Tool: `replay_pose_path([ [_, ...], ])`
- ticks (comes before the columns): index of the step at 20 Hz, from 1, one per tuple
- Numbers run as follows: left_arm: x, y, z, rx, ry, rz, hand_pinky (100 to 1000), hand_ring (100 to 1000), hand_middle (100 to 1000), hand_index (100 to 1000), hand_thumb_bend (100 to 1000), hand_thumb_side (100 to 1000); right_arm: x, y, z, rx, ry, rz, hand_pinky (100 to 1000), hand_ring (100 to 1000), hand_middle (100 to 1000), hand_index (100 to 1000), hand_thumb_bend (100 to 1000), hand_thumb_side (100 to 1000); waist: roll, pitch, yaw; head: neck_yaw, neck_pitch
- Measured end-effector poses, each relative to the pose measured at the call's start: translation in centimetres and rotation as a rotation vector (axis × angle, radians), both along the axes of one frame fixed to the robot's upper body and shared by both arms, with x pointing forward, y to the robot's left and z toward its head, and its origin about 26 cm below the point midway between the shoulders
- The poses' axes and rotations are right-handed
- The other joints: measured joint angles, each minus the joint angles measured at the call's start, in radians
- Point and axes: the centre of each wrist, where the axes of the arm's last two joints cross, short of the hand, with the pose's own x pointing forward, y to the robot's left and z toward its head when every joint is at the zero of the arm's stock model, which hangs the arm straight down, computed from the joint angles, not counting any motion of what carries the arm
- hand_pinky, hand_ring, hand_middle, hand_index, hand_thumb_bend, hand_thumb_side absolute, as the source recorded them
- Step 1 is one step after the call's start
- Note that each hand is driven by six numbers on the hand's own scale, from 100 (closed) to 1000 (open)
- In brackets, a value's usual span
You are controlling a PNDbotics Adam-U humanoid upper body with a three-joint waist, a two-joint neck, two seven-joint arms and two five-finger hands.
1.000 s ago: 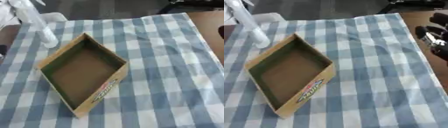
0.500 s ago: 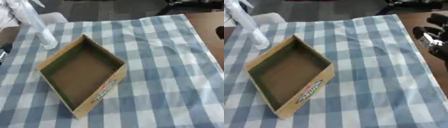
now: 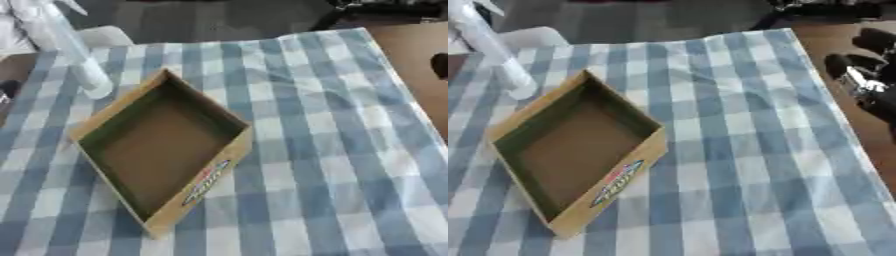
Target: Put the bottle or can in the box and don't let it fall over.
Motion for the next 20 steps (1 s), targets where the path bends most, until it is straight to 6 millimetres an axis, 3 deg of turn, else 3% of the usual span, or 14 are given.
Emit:
replay_pose_path([
  [7,2.4,1.0,-0.8,-0.019,0.064,0.026,984,899,805,847,703,276,0.0,0.1,0.1,-0.003,-0.002,0.007,957,899,892,904,397,288,-0.003,0.003,-0.013,0.007,-0.001],
  [20,5.3,0.3,0.6,0.032,0.053,-0.072,986,902,808,845,720,281,0.2,0.5,0.5,-0.012,-0.007,0.031,956,891,887,901,392,300,0.000,0.052,-0.036,0.015,-0.029],
])
